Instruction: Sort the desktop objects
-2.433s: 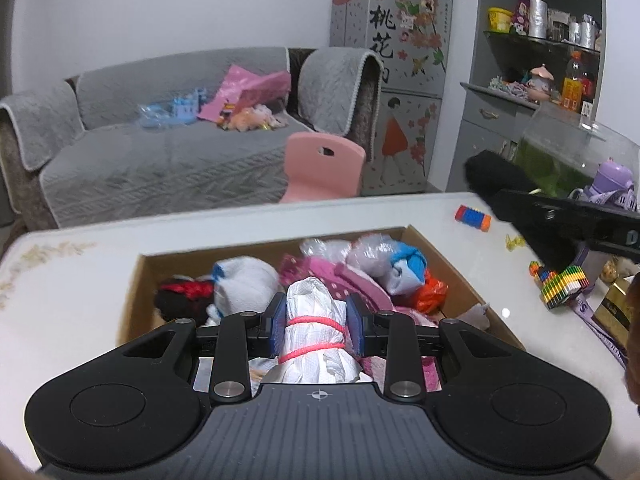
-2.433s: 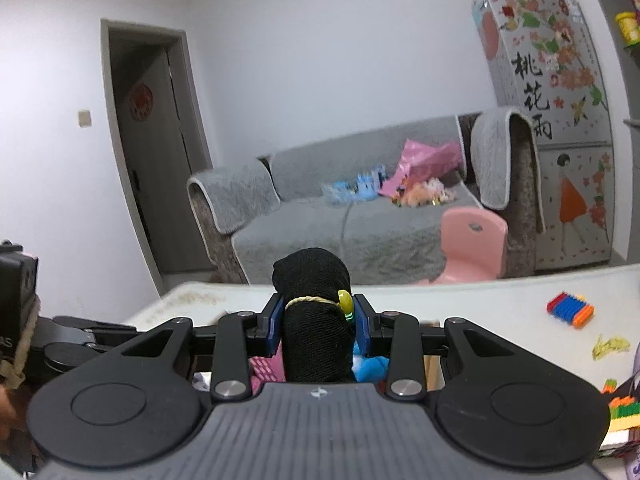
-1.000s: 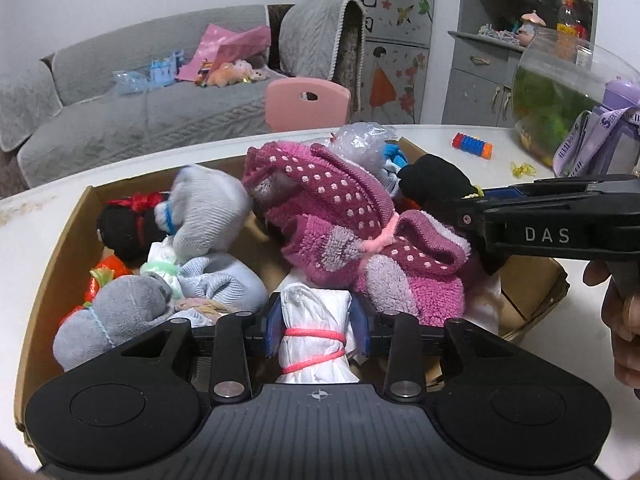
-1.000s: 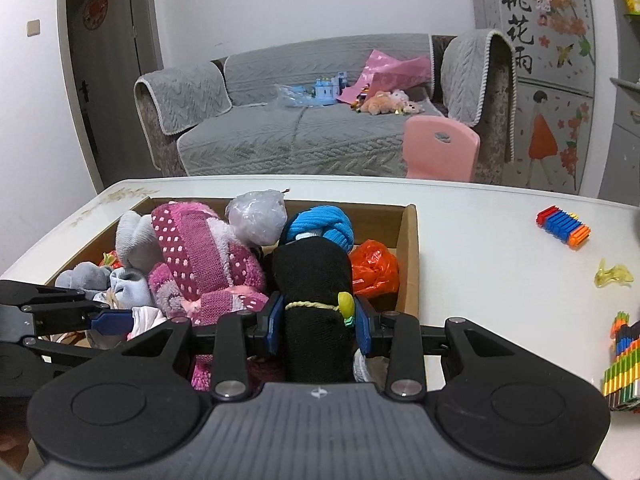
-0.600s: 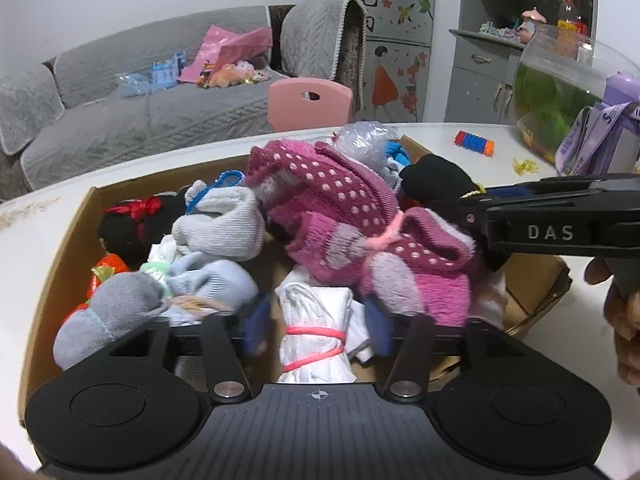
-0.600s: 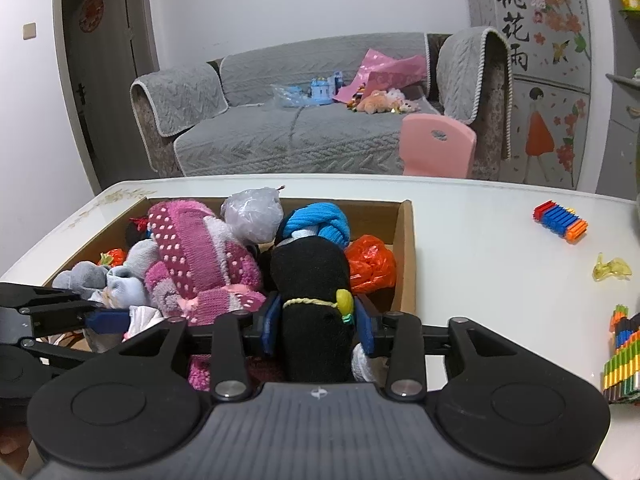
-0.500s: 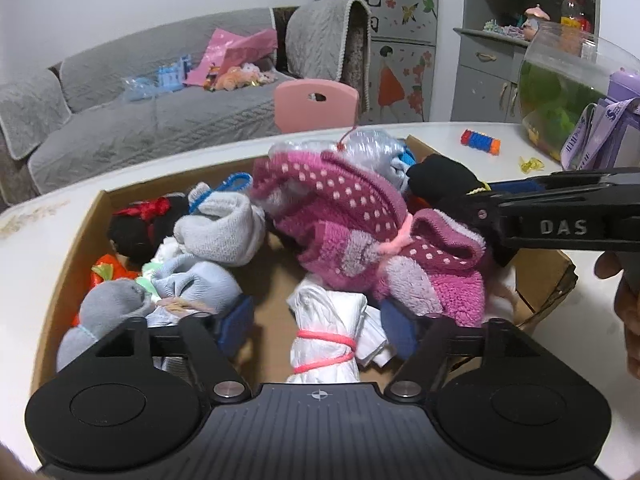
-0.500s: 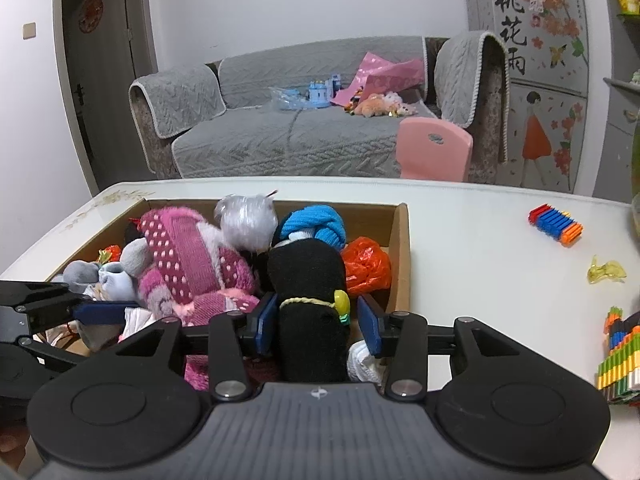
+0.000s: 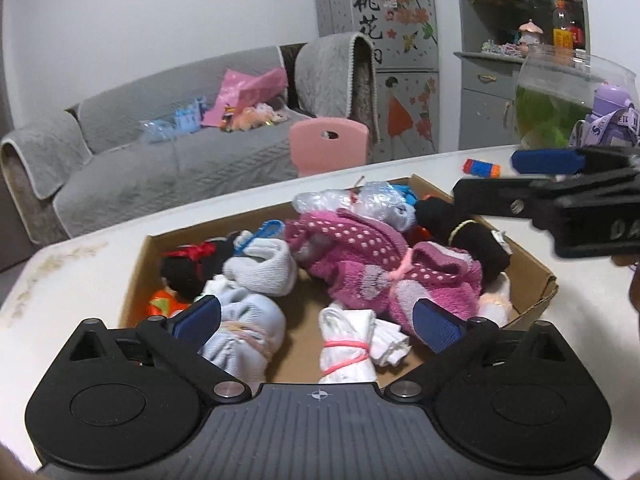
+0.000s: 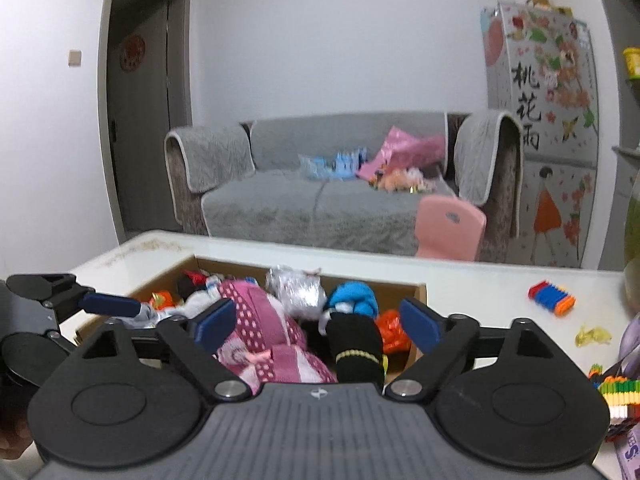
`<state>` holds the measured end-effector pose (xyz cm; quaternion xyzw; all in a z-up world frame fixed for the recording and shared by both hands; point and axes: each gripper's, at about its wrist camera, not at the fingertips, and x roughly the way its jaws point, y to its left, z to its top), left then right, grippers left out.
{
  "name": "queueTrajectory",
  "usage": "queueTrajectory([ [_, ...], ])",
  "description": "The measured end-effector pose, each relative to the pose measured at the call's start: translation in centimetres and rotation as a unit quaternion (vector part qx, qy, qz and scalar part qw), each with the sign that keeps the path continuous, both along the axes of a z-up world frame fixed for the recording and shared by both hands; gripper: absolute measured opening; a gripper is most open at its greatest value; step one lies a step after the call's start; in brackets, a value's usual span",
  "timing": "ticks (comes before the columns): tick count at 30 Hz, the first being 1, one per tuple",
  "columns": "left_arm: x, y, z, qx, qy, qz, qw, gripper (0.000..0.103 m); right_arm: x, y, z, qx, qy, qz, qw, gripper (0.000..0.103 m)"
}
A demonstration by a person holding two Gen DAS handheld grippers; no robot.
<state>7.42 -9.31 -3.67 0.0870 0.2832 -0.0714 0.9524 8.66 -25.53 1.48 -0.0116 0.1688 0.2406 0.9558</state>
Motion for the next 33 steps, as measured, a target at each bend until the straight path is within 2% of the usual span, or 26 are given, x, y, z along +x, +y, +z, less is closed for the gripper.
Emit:
queueTrajectory([
  [6,-0.6,1.2,0.5,-0.003,-0.02,0.017,0.9997,0.103,0.0,-0.4,0.0,0.014,-0.018,-0.01,1.0,0.094],
  [11,-1.2,2.3,1.0,-0.005,-0.036,0.033,0.9988,0.103,-0.2,-0.6,0.1,0.018,-0.029,-0.015,0.999,0.102],
  [15,-1.4,3.4,1.2,-0.001,-0.036,0.044,0.9984,0.103,-0.9,-0.8,0.1,0.021,-0.039,-0.016,0.999,0.102],
  [22,-1.8,5.3,1.6,-0.017,-0.043,0.053,0.9975,0.103,-1.3,-0.4,-0.3,0.013,-0.038,-0.007,0.999,0.102],
  [27,-2.0,5.8,2.0,0.015,-0.052,0.059,0.9968,0.103,-1.3,-0.3,-0.3,0.011,-0.04,-0.007,0.999,0.102],
  [30,-2.4,5.9,2.1,0.028,-0.074,0.071,0.9943,0.103,-1.3,-0.2,-0.3,0.009,-0.039,-0.008,0.999,0.102],
  [33,-2.5,6.7,2.6,-0.005,-0.077,0.088,0.9931,0.103,-1.3,-0.2,-0.3,0.007,-0.038,-0.008,0.999,0.102],
])
